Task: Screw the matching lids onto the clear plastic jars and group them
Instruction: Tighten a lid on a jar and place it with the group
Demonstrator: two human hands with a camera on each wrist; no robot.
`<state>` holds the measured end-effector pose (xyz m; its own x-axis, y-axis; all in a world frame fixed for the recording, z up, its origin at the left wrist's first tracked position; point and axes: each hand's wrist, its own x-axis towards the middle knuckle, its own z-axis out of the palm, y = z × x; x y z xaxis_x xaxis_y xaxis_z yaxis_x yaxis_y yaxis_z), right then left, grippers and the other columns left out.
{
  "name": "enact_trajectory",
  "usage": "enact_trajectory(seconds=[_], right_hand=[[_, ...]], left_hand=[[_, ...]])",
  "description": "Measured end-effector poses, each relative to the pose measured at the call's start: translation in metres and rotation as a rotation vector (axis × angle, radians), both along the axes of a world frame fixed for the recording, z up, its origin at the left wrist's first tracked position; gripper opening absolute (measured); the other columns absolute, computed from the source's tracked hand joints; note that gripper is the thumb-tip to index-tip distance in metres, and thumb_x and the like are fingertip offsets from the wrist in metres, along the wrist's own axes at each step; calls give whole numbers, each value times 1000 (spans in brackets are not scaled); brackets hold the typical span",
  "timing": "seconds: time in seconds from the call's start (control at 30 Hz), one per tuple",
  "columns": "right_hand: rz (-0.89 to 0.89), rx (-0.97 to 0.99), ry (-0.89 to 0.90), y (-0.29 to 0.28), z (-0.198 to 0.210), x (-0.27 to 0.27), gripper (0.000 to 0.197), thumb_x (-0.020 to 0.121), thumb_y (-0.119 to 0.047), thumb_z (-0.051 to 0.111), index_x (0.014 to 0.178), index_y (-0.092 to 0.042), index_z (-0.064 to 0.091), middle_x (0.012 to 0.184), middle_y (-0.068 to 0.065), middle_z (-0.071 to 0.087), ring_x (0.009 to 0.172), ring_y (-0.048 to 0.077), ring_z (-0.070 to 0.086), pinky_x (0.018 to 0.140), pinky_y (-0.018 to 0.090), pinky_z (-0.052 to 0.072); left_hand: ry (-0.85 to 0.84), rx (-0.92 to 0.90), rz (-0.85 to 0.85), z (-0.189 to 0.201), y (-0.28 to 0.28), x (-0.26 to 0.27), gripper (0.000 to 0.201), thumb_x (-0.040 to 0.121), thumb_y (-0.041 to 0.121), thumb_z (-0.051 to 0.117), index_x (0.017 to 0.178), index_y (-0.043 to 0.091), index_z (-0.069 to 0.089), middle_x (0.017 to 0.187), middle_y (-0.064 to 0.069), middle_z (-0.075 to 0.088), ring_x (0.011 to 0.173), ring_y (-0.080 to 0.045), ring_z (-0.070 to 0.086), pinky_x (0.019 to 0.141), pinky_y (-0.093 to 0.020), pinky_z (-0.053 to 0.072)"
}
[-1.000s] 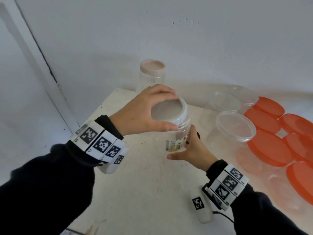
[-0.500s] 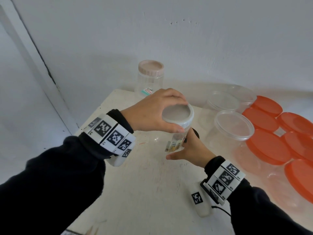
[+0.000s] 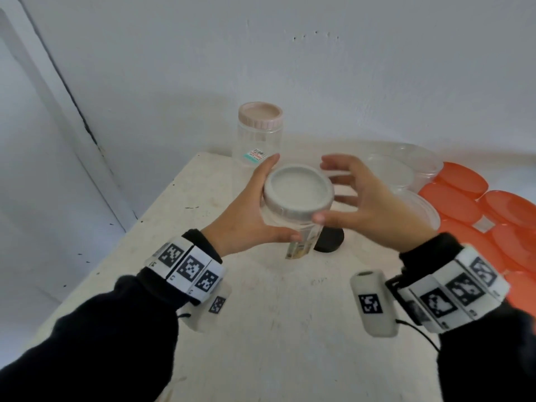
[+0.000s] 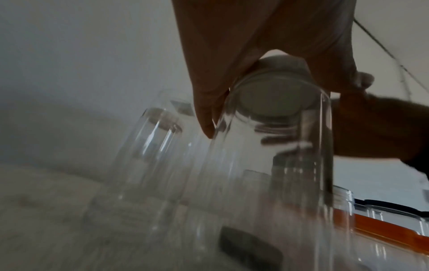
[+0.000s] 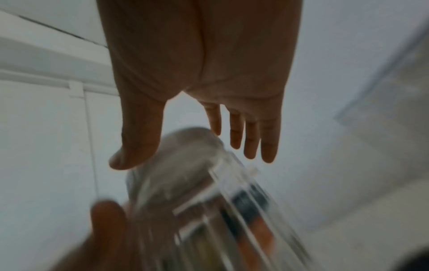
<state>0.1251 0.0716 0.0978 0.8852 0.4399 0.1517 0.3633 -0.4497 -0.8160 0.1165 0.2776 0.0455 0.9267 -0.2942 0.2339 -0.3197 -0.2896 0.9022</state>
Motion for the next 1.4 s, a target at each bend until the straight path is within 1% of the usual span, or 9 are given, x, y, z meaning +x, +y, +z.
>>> enact_trajectory(seconds=[0.1,0.23,0.5,0.67,0.9,1.13,1.23,1.3,1.4], right_hand=[[55,-105,-111,11,30,-3,76,56,-53,74,124,-34,46,131,-13,47,115,3,50,97,32,46],[204,-576,-219,31,53,2,71,73,-44,71,135,-35,40,142,-9,34,125,7,38,102,23,31],[268,-967,-149,57,71,17,78,75,-44,71,140,-41,29,130,-5,40,114,14,40,93,30,36],[373,-1002,-147,61,76,20,75,71,-38,76,133,-45,36,125,-8,39,113,12,40,93,31,40],[445,-978,-107,58,77,20,74,67,-34,79,128,-48,39,124,-13,38,116,11,41,97,37,42],[94,-1059,-249,65,63,9,77,65,-79,51,125,-32,47,88,-7,47,88,17,50,70,29,40],[129,-1148,-235,61,66,8,79,69,-78,48,133,-32,40,109,-2,50,96,18,50,76,30,38],[278,-1117,-143,58,71,10,79,74,-61,63,140,-38,27,131,-5,38,113,15,44,85,28,39],[422,-1071,-84,58,73,10,82,73,-34,76,138,-44,27,135,-8,30,121,14,39,98,32,40]], left_hand=[[47,-106,11,-11,-5,3,117,56,25,88,146,24,12,144,7,31,131,-4,34,104,-25,37],[62,-173,21,-20,-9,7,102,56,33,83,140,21,26,135,5,46,125,-7,46,102,-38,43],[92,-173,65,-23,-8,9,98,51,37,84,136,20,36,128,7,54,118,-3,51,97,-24,45],[100,-198,34,-20,-4,9,97,49,34,84,134,20,38,127,4,56,119,-8,52,102,-38,43],[116,-234,-94,-10,-1,9,81,54,18,80,125,28,42,117,15,59,115,0,53,89,-14,44],[141,-247,-90,-17,-2,10,83,53,25,80,127,26,42,121,5,59,113,-4,56,87,-16,46],[128,-243,-89,-18,-2,10,87,53,26,81,130,27,40,125,3,58,117,-5,54,92,-18,45],[121,-240,-90,-18,-2,11,87,53,27,81,130,25,39,123,5,57,116,-5,53,92,-18,44],[120,-235,-90,-18,-3,10,83,52,28,80,125,27,40,118,10,57,113,0,54,89,-14,43]])
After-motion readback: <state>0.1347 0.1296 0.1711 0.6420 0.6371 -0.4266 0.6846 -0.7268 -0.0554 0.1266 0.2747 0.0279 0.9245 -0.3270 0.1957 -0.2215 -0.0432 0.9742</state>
